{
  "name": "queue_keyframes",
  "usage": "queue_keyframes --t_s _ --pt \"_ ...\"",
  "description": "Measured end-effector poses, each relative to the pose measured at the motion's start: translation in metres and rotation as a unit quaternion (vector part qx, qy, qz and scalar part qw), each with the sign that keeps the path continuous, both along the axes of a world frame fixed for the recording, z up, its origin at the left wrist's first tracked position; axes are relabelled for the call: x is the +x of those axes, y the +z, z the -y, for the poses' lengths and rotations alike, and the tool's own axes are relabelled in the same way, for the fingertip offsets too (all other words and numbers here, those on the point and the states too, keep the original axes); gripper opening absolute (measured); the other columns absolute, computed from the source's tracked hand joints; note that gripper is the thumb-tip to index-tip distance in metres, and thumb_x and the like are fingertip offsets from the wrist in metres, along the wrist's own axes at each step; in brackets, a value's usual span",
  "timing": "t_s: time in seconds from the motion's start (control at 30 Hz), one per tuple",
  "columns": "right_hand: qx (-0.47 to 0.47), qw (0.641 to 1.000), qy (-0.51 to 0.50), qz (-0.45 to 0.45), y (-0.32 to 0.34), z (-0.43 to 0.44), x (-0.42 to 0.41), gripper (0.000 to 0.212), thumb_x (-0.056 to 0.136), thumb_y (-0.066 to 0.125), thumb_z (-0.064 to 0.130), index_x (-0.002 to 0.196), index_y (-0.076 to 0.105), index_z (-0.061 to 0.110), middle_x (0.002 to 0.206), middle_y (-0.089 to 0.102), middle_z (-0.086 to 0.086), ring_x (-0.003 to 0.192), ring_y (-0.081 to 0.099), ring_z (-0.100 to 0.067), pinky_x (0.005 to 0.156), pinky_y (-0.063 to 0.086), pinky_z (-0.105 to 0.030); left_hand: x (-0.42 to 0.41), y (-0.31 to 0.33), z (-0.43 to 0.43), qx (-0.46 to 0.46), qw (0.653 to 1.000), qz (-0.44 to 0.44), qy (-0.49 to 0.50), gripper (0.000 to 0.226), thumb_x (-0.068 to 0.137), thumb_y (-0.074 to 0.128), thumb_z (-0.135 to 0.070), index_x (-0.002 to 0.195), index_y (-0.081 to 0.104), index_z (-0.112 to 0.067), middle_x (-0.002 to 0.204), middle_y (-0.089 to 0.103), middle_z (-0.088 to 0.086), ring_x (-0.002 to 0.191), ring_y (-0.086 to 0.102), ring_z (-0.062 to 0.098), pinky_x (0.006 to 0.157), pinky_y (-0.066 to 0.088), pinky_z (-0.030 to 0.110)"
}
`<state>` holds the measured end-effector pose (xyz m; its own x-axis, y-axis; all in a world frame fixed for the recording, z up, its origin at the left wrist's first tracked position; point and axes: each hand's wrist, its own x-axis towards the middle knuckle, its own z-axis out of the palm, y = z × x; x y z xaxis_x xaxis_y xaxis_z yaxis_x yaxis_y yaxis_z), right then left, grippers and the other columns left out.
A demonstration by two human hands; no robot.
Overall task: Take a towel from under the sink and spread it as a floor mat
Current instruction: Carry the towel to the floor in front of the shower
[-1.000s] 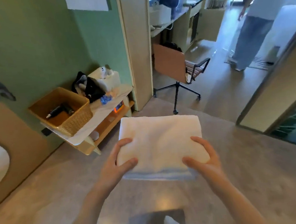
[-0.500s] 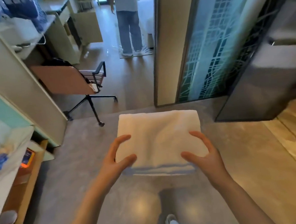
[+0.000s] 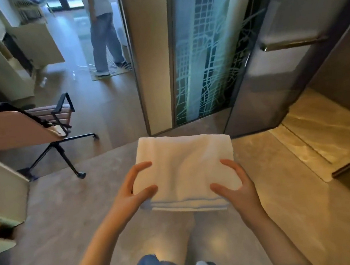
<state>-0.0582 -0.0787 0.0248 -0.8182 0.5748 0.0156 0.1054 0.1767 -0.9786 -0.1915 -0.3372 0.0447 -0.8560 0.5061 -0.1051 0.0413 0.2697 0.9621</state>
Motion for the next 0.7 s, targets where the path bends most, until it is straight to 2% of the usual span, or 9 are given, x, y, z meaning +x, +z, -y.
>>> queue_keyframes --t_s 0.1,0.2,0.37,0.47,0.6,0.7 --pt "0.009 0.998 -0.065 0.002 -0.002 0.003 -0.004 0.064 0.066 0.088 0.019 0.118 0.059 0.042 0.120 0.054 0.035 0.109 0.050 0.014 0.081 0.043 -0.001 -0.036 -0.004 -0.016 0.002 0.998 0.006 -0.062 0.059 0.074 0.069 -0.039 0.127 0.048 -0.053 0.125 0.046 -0.040 0.108 0.045 -0.023 0.081 0.038 0.010" --pt "-0.003 0.992 -0.125 0.006 0.001 0.019 -0.009 0.065 0.069 0.086 0.025 0.123 0.056 0.045 0.126 0.051 0.031 0.109 0.051 0.012 0.083 0.045 -0.005 -0.074 -0.007 -0.027 0.006 0.991 0.014 -0.136 0.059 0.075 0.070 -0.039 0.128 0.046 -0.054 0.128 0.044 -0.036 0.108 0.046 -0.018 0.081 0.039 0.014" --pt "-0.030 0.976 -0.214 -0.022 0.010 0.060 -0.030 0.060 0.071 0.084 0.009 0.114 0.059 0.042 0.118 0.055 0.028 0.093 0.053 0.023 0.068 0.041 0.003 -0.133 -0.004 -0.036 0.035 0.968 0.040 -0.244 0.053 0.087 0.070 -0.017 0.121 0.051 -0.053 0.116 0.050 -0.034 0.100 0.058 -0.008 0.069 0.051 0.011" --pt "-0.040 0.960 -0.272 -0.046 0.011 0.080 -0.037 0.060 0.071 0.083 0.004 0.115 0.060 0.037 0.112 0.060 0.026 0.093 0.059 0.014 0.070 0.047 -0.005 -0.156 -0.001 -0.044 0.044 0.950 0.052 -0.303 0.054 0.086 0.072 -0.018 0.128 0.049 -0.045 0.120 0.052 -0.027 0.099 0.060 -0.003 0.073 0.050 0.012" --pt "-0.047 0.940 -0.335 -0.034 0.011 0.091 -0.033 0.062 0.070 0.084 0.007 0.115 0.061 0.042 0.111 0.059 0.026 0.095 0.059 0.008 0.071 0.053 -0.016 -0.168 -0.001 -0.066 0.042 0.926 0.050 -0.372 0.060 0.084 0.073 -0.021 0.133 0.045 -0.041 0.120 0.048 -0.035 0.102 0.055 -0.007 0.075 0.047 0.010" --pt "-0.059 0.924 -0.377 -0.036 0.011 0.085 -0.026 0.062 0.068 0.085 0.007 0.112 0.062 0.045 0.102 0.060 0.036 0.089 0.058 0.013 0.064 0.051 -0.012 -0.168 -0.004 -0.092 0.049 0.912 0.040 -0.406 0.058 0.081 0.072 -0.021 0.130 0.048 -0.040 0.119 0.048 -0.034 0.102 0.053 -0.008 0.074 0.047 0.009"
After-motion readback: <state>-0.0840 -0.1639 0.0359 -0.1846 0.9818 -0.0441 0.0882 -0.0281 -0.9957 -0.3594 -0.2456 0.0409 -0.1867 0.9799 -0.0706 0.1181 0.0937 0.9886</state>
